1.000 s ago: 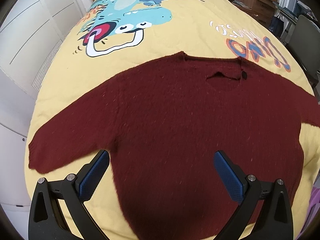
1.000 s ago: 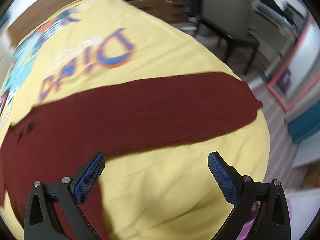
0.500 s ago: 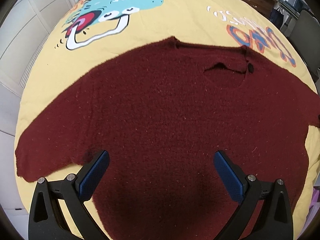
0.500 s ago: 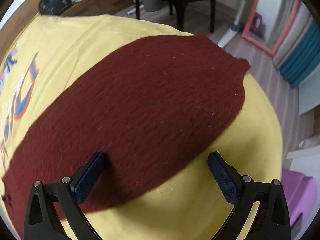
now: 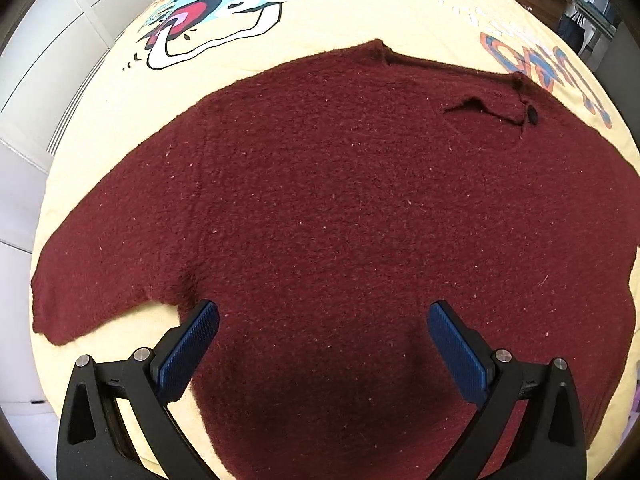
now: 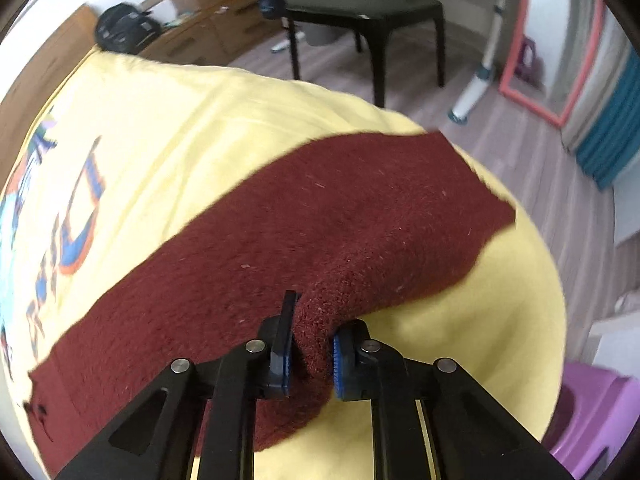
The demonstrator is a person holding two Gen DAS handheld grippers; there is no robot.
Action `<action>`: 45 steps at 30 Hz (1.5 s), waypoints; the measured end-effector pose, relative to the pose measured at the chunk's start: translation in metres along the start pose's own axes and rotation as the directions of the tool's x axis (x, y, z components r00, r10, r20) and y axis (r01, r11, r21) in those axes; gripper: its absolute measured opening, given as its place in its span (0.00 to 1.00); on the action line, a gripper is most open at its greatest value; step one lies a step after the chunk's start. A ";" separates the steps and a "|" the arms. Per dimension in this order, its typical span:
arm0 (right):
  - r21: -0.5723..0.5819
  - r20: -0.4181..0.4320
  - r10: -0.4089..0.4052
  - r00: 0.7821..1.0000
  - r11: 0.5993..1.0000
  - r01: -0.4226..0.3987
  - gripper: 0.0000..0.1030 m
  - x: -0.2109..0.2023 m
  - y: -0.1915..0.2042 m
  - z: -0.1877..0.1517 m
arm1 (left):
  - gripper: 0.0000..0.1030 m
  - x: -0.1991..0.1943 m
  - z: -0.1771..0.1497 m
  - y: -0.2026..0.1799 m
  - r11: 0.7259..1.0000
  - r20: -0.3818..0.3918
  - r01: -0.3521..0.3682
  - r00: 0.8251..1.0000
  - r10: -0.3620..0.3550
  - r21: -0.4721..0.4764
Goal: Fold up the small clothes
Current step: 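Grasp the sweater sleeve cuff with the right gripper, then lift the sleeve and fold it across the sweater body, then open the right gripper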
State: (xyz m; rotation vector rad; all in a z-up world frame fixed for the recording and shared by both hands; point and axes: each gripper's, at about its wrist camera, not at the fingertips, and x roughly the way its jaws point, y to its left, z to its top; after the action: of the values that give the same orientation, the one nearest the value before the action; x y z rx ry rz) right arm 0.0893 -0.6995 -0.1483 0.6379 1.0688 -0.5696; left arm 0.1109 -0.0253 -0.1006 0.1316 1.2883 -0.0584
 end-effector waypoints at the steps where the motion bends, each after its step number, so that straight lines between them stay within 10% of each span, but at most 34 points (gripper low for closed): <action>1: -0.016 0.008 0.008 1.000 1.000 -0.008 0.13 -0.006 0.006 -0.002 | 0.99 -0.001 0.000 0.001 1.000 0.003 0.006 1.000 -0.006 -0.003; 11: -0.277 0.097 0.169 0.981 0.951 -0.137 0.12 -0.100 0.114 -0.029 | 0.99 -0.014 0.003 0.009 0.998 0.037 0.057 0.998 -0.056 -0.031; 26: -0.603 -0.066 0.409 0.910 0.710 -0.363 0.12 -0.162 0.356 -0.140 | 0.99 -0.032 0.003 0.028 0.998 0.100 0.063 0.993 -0.062 -0.006; 33: -0.682 -0.249 0.324 0.913 0.611 -0.403 0.12 -0.112 0.414 -0.230 | 0.99 -0.029 0.008 0.049 0.998 0.107 0.056 0.993 -0.052 -0.034; 45: -0.725 -0.376 0.108 0.920 0.585 -0.364 0.15 -0.026 0.402 -0.326 | 0.99 -0.010 -0.003 0.061 0.998 0.041 0.041 0.998 -0.039 -0.041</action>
State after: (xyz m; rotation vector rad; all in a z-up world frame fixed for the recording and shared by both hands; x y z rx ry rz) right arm 0.1613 -0.1863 -0.1557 0.0572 1.3497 0.2852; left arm 0.1122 0.0353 -0.0878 0.0683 1.2517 -0.0683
